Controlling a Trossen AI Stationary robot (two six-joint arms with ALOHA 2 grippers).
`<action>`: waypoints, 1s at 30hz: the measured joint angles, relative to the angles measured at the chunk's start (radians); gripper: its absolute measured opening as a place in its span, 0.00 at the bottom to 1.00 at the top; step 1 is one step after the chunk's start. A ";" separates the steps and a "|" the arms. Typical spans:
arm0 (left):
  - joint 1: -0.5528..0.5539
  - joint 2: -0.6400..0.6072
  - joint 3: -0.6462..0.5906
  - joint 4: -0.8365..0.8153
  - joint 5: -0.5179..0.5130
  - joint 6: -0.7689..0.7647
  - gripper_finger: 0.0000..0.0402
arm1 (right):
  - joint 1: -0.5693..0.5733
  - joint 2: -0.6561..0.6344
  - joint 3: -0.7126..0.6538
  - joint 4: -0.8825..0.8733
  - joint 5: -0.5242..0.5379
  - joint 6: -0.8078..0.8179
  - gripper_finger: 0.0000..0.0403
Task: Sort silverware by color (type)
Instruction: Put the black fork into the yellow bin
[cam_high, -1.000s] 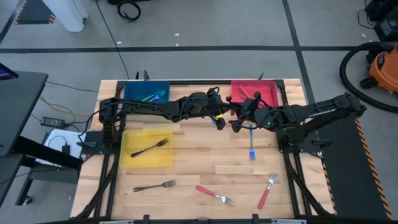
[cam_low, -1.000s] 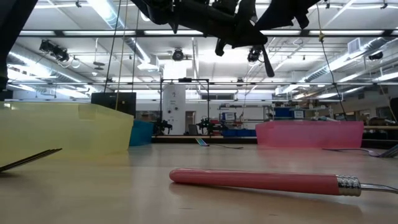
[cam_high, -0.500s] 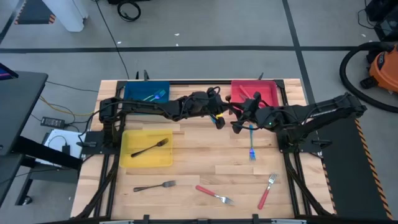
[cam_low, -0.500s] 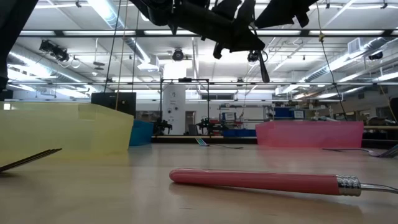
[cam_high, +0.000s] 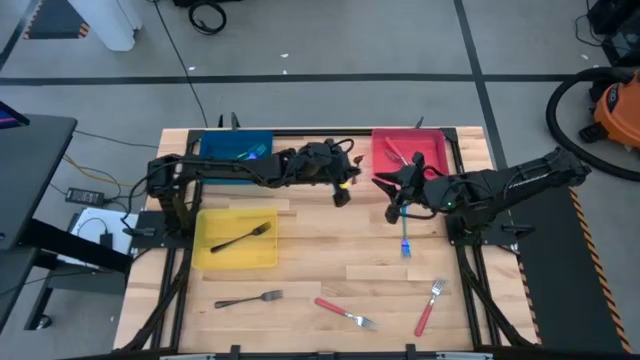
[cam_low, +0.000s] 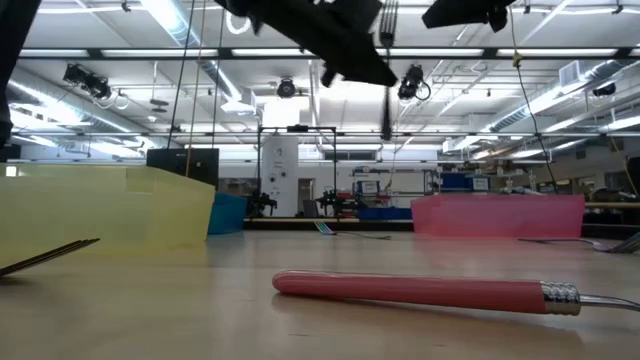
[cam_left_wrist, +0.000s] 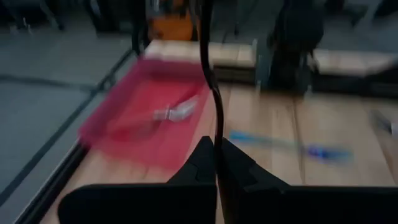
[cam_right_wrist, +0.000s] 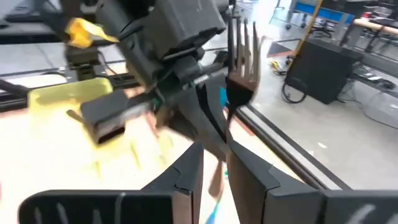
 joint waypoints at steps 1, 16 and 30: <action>-0.003 -0.015 0.000 -0.031 -0.001 0.001 0.00 | 0.008 -0.002 0.000 0.000 0.000 0.000 0.19; -0.009 -0.252 0.001 -0.674 -0.001 -0.117 0.00 | 0.064 -0.009 0.000 -0.019 -0.087 -0.026 0.19; -0.094 -0.320 0.001 -1.232 -0.004 -0.282 0.00 | 0.061 -0.009 0.000 -0.040 -0.094 -0.026 0.19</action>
